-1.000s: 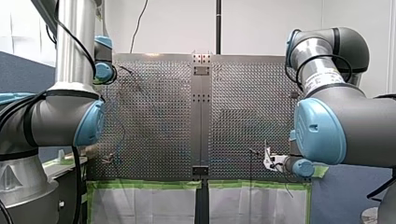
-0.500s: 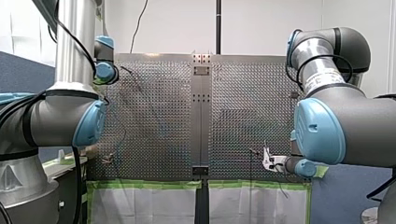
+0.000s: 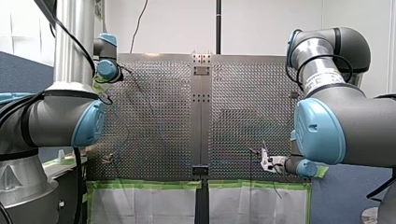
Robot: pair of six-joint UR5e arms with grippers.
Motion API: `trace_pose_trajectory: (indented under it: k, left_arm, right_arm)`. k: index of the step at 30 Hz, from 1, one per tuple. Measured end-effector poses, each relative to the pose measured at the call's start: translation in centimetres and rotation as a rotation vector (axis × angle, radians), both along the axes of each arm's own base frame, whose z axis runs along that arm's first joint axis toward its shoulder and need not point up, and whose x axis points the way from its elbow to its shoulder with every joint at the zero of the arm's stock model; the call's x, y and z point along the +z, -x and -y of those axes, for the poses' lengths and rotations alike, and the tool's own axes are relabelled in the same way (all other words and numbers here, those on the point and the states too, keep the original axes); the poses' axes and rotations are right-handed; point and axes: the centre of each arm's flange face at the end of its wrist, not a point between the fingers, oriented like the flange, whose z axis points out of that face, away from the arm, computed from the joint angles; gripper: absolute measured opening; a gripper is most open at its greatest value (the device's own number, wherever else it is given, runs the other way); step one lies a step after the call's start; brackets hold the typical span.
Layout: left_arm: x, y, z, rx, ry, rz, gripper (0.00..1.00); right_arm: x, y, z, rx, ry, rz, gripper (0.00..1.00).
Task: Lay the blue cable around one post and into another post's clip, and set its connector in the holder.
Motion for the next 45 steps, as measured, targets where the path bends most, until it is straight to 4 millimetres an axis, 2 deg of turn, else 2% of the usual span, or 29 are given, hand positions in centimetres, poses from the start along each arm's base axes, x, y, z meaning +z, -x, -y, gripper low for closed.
trace_pose_trajectory:
  k: [30, 38, 45]
  left_arm:
    - [1.4, 2.4, -0.8, 0.154, -0.161, -0.095, 1.0]
    - [3.0, 3.2, -0.3, 0.139, -0.173, -0.065, 1.0]
    - [2.9, 3.5, 0.0, 0.114, -0.177, -0.087, 1.0]
  right_arm:
    - [0.5, -1.9, -1.7, 0.263, 0.004, 0.034, 0.0]
    - [0.6, -2.3, -2.1, 0.322, 0.004, 0.043, 0.0]
    - [0.6, -2.4, -2.1, 0.331, 0.005, 0.043, 0.0]
